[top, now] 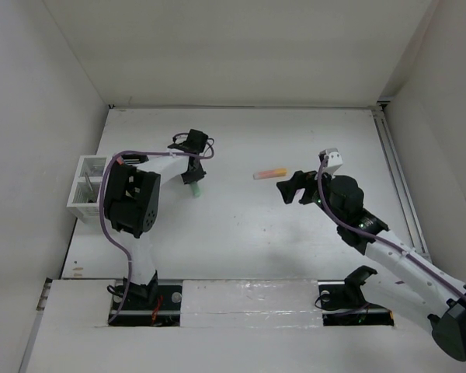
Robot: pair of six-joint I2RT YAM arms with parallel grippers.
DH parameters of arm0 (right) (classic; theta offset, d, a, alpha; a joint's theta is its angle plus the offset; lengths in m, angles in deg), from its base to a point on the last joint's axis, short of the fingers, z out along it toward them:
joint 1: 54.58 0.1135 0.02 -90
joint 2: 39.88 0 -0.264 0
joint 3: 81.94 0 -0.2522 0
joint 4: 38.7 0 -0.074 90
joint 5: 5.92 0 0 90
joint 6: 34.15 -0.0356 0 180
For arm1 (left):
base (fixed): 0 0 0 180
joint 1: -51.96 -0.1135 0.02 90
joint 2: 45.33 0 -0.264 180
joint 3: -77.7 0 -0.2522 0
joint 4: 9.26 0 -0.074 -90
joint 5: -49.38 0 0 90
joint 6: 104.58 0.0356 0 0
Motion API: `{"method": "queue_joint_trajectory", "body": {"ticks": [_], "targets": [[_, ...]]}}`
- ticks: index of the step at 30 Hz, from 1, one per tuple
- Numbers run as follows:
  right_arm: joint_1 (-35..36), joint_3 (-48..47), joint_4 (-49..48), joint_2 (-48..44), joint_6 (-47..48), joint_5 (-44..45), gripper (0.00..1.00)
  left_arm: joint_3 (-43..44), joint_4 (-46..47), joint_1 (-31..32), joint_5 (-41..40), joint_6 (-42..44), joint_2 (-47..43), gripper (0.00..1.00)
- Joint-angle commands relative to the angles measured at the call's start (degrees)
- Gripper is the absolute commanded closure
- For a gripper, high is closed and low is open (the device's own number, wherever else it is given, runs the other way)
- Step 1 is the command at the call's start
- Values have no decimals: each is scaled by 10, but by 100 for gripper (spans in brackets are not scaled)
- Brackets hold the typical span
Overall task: Sort the stationery into containers
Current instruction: Pick up the pen from the center of the board, then place the pen in the storage box.
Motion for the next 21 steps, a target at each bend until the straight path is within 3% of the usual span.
{"method": "queue_joint_trajectory", "body": {"ticks": [1, 7, 12, 17, 21], "targets": [[-2, 3, -33, -8, -4, -1, 0, 35, -55, 21, 0, 8, -41, 100], [-8, 3, -33, -15, -4, -1, 0, 117, -100, 55, -138, 26, -205, 100], [-8, 3, -33, -20, 2, -1, 0, 124, -161, 43, -281, -45, -282, 100], [-8, 3, -33, -20, 2, -8, 0, 84, -216, -69, -360, -76, -319, 100], [-8, 8, -39, -20, 2, -13, 0, 44, -240, -123, -437, -108, -335, 100]]}}
